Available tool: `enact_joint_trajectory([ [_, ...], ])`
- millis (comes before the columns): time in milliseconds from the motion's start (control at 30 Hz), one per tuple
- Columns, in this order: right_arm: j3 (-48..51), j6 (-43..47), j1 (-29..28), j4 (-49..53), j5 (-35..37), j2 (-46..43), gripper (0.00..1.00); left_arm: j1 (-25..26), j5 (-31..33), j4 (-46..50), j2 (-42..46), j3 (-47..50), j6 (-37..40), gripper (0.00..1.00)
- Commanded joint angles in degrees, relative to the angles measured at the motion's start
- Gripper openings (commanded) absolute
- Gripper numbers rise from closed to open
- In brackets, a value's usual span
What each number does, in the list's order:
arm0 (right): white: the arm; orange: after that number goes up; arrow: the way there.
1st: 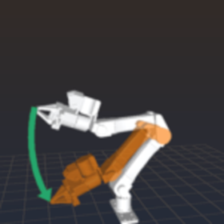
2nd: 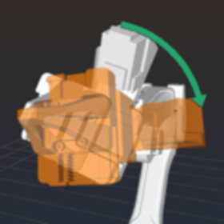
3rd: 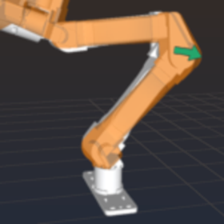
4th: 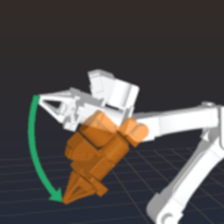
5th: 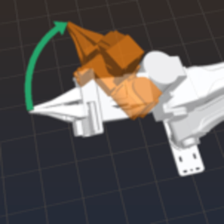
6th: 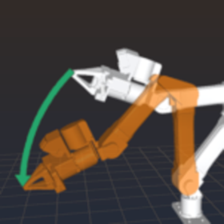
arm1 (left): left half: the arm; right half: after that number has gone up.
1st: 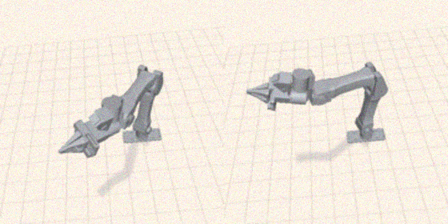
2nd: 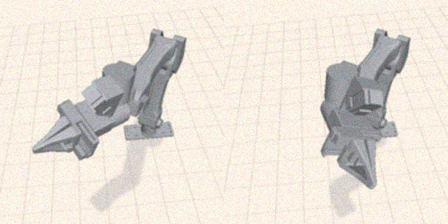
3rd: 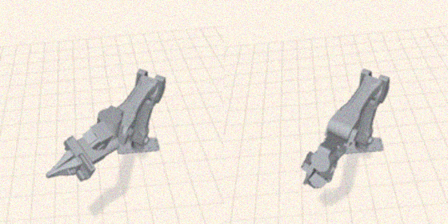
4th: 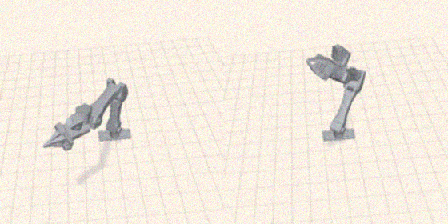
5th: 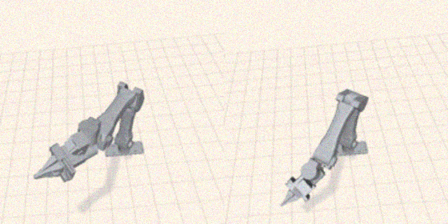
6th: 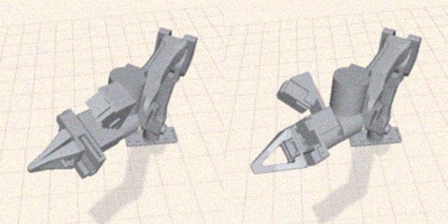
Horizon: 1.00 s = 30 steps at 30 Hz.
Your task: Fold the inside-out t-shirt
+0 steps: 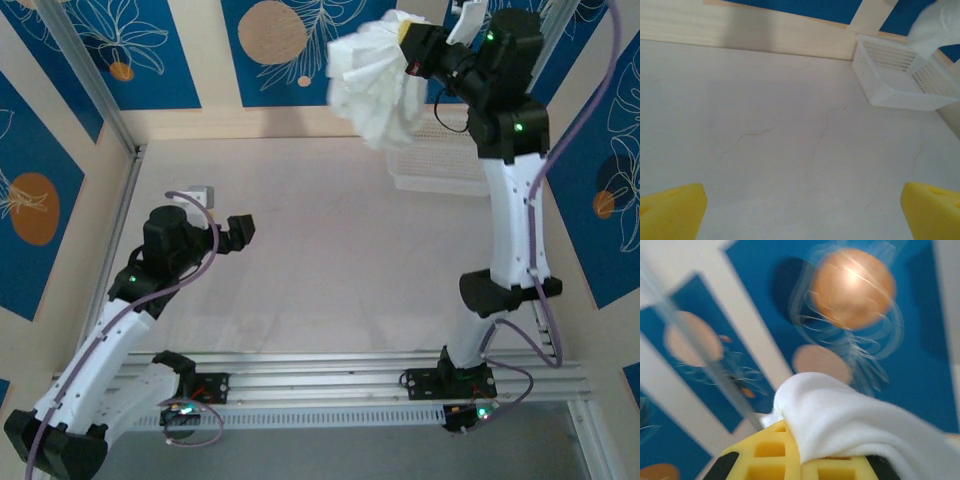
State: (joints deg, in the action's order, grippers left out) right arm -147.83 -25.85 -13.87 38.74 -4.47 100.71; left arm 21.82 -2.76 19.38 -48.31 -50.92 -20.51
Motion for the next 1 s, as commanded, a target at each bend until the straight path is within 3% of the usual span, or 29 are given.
enact_joint_trajectory([
  [0, 4.01, -2.42, -0.98, -0.25, -2.92, 0.34, 0.0, 0.53, -0.51, 4.0, 1.84, -3.03, -0.52, 0.99],
  [133, 20.0, -11.26, -1.54, -1.11, -10.75, -3.14, 0.0, 0.51, 2.23, 6.66, 3.08, -3.58, -1.34, 0.99],
  [267, 51.12, -18.86, -2.91, -9.86, -9.38, -8.89, 0.33, 0.48, 5.65, 9.45, 3.16, -2.55, -3.22, 0.99],
  [367, 63.11, -17.94, -3.01, -9.27, -10.03, -9.35, 0.47, 0.45, 6.13, 11.39, 1.93, -1.91, -4.14, 0.99],
  [467, 69.26, -15.64, -2.77, -6.2, -5.27, -10.94, 0.51, 0.46, 3.53, 12.07, -1.14, -1.18, -4.52, 0.98],
  [533, 72.3, -14.07, -2.77, -6.26, -4.5, -12.2, 0.52, 0.47, -0.61, 10.89, -4.42, -0.64, -5.08, 0.92],
  [600, 73.8, -11.81, -3.2, -4.34, -4.72, -12.59, 0.53, 0.58, -9.13, 8.5, -8.94, -0.21, -5.77, 0.82],
  [700, 77.34, -8.65, -5.29, -3.19, -3.71, -12.68, 0.54, 2.7, -17.51, 4.37, -15.07, 1.14, -8.45, 0.77],
  [767, 79.53, -7.85, -6.68, -3.29, -2.66, -12.32, 0.55, 6.27, -18.29, 3.88, -18.61, 0.77, -8.58, 0.76],
  [967, 82.99, -7.39, -9.37, -8.03, -5.18, -7.28, 0.65, 16.15, -12.63, 1.28, -26.34, 2.54, -9.95, 0.77],
])
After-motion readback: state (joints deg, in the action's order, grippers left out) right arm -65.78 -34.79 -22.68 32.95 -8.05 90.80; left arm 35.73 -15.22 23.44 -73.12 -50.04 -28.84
